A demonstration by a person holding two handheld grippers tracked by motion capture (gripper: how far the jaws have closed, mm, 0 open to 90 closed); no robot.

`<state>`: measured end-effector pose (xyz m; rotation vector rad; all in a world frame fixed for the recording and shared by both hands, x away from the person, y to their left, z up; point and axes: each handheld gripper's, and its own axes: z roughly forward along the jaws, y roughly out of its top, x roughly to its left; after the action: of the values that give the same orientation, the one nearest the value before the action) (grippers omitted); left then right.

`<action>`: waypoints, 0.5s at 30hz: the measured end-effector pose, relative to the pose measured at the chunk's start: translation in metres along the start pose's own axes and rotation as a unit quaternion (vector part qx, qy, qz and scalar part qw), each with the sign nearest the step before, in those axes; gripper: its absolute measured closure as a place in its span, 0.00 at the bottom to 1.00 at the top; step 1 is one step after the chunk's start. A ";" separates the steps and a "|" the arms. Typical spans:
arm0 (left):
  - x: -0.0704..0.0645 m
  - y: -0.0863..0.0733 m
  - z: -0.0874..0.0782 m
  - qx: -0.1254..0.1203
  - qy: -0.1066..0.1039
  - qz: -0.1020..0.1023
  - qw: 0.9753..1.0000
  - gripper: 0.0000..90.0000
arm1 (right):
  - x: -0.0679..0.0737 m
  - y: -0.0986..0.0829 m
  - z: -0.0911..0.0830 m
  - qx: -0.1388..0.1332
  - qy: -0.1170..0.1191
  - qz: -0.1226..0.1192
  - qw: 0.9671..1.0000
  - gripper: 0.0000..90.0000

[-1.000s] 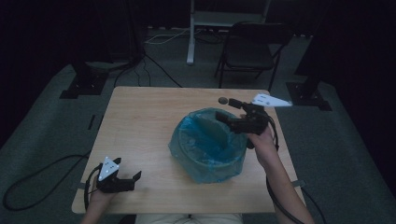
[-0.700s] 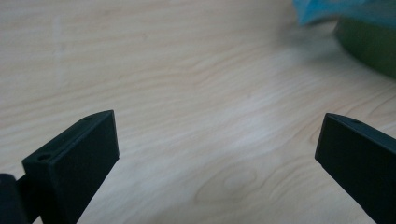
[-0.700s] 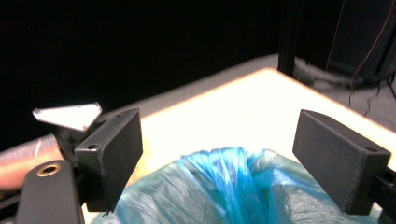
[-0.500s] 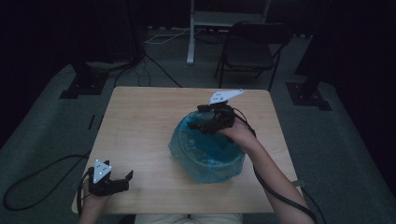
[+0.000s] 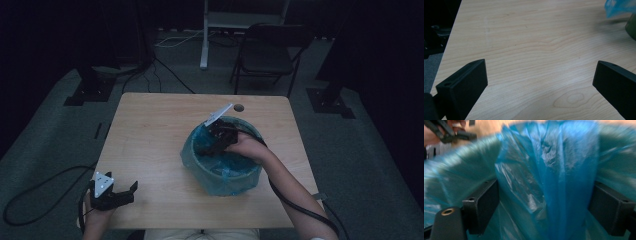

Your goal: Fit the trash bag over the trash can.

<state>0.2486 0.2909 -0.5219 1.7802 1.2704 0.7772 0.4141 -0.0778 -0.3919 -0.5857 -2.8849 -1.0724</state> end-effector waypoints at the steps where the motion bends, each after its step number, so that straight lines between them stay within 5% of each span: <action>1: 0.000 0.000 0.000 -0.002 -0.002 0.000 1.000 0.00 | 0.000 0.000 0.003 0.007 -0.002 -0.001 1.000 0.15; 9: -0.001 0.000 0.000 -0.004 0.007 0.003 1.000 0.00 | -0.001 -0.002 0.023 0.082 -0.016 0.011 0.996 0.14; 15: -0.001 -0.002 0.002 0.002 0.012 0.004 1.000 0.00 | -0.005 -0.001 0.018 0.067 -0.039 0.017 0.997 0.14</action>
<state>0.2490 0.2899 -0.5243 1.7855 1.2822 0.8035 0.4204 -0.0684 -0.4070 -0.6815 -2.9710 -0.8612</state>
